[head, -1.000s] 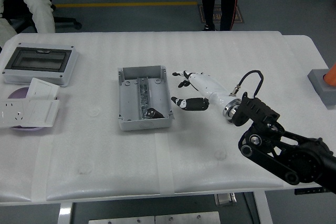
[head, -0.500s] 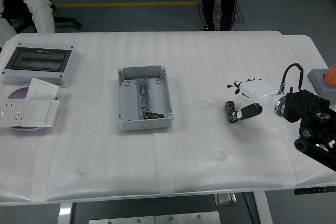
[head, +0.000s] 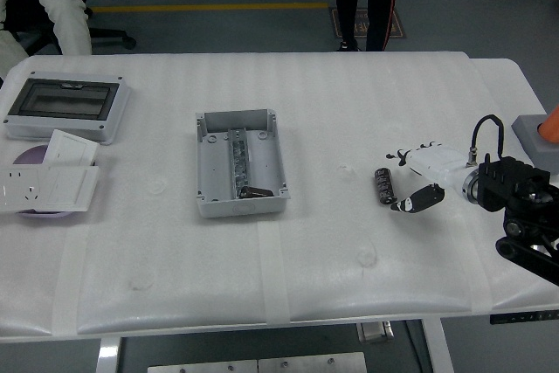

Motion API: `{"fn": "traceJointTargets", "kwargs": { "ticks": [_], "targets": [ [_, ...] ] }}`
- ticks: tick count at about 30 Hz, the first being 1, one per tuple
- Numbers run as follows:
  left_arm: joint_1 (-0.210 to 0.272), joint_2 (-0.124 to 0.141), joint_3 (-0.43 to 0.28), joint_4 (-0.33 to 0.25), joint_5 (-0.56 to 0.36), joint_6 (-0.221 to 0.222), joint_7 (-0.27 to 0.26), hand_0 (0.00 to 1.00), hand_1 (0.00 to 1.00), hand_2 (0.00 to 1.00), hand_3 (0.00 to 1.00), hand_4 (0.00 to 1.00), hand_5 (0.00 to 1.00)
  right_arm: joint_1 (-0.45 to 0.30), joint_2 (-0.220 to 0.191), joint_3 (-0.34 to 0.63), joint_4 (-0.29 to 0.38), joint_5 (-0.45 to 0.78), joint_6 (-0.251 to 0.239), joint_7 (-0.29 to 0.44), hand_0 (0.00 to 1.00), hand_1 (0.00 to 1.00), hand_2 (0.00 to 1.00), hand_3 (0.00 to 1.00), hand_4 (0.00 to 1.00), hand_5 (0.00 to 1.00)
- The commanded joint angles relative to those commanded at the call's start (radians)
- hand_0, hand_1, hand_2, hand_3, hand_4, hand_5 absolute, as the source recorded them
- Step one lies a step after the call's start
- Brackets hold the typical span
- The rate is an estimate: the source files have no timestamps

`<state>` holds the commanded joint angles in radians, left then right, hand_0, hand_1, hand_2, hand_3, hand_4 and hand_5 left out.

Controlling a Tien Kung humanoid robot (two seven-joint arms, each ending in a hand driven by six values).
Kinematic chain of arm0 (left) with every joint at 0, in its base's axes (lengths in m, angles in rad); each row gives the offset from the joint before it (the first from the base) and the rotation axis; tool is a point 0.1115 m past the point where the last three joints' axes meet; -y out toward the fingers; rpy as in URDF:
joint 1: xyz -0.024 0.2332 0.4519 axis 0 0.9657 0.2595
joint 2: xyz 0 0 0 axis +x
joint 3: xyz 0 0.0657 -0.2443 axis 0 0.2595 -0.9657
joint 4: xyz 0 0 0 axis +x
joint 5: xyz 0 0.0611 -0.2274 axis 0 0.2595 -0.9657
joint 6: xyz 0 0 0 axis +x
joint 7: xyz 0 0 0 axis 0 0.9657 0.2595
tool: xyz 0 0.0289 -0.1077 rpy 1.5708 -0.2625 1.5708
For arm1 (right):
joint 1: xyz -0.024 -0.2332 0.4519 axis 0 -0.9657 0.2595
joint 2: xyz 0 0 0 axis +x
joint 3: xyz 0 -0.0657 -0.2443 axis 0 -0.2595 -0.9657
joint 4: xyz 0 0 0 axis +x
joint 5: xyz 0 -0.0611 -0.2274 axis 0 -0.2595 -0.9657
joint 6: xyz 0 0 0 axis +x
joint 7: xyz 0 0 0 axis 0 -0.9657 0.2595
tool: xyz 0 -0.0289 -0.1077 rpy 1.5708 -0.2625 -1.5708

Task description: Pick up the battery,place it into the box

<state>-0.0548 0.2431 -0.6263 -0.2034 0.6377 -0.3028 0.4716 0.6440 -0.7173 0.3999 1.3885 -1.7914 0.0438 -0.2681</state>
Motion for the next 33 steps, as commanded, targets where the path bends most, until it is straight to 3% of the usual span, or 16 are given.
{"fn": "traceJointTargets", "kwargs": {
  "ticks": [18, 19, 24, 25, 30, 31, 33],
  "targets": [
    [-0.006, -0.002, 0.007, 0.0, -0.008, 0.005, -0.008, 0.342, 0.581, 0.539, 0.487, 0.066, 0.002, 0.01, 0.021, -0.043, -0.013, 0.02, -0.047, 0.0, 0.998, 0.77, 0.842, 0.959, 0.943, 0.523],
    [-0.006, -0.002, 0.008, 0.0, -0.008, 0.005, -0.008, 0.342, 0.581, 0.539, 0.488, 0.074, 0.002, 0.01, 0.022, -0.044, -0.014, 0.019, -0.048, 0.0, 0.998, 0.741, 0.788, 0.883, 0.746, 0.442],
    [-0.005, -0.002, 0.006, -0.001, -0.006, 0.004, -0.007, 0.342, 0.581, 0.539, 0.488, 0.074, 0.002, 0.011, 0.025, -0.058, -0.022, 0.012, -0.053, 0.003, 0.998, 0.741, 0.788, 0.883, 0.746, 0.442],
    [-0.005, -0.002, 0.005, -0.001, -0.005, 0.004, -0.007, 0.341, 0.581, 0.539, 0.49, 0.075, 0.002, 0.012, 0.026, -0.06, -0.023, 0.012, -0.054, 0.003, 0.998, 0.701, 0.734, 0.754, 0.541, 0.298],
    [-0.005, -0.003, 0.01, -0.001, -0.006, 0.005, -0.011, 0.341, 0.581, 0.539, 0.49, 0.075, 0.002, 0.014, 0.032, -0.068, -0.031, 0.006, -0.062, 0.007, 0.998, 0.701, 0.734, 0.754, 0.541, 0.298],
    [-0.005, -0.003, 0.012, -0.001, -0.007, 0.005, -0.012, 0.341, 0.581, 0.538, 0.489, 0.071, 0.002, 0.014, 0.032, -0.069, -0.032, 0.005, -0.063, 0.008, 0.998, 0.684, 0.706, 0.717, 0.419, 0.228],
    [-0.006, -0.003, 0.018, -0.001, -0.009, 0.006, -0.016, 0.341, 0.581, 0.538, 0.489, 0.071, 0.002, 0.015, 0.033, -0.072, -0.033, 0.004, -0.067, 0.011, 0.998, 0.684, 0.706, 0.717, 0.419, 0.228]
  ]
}}
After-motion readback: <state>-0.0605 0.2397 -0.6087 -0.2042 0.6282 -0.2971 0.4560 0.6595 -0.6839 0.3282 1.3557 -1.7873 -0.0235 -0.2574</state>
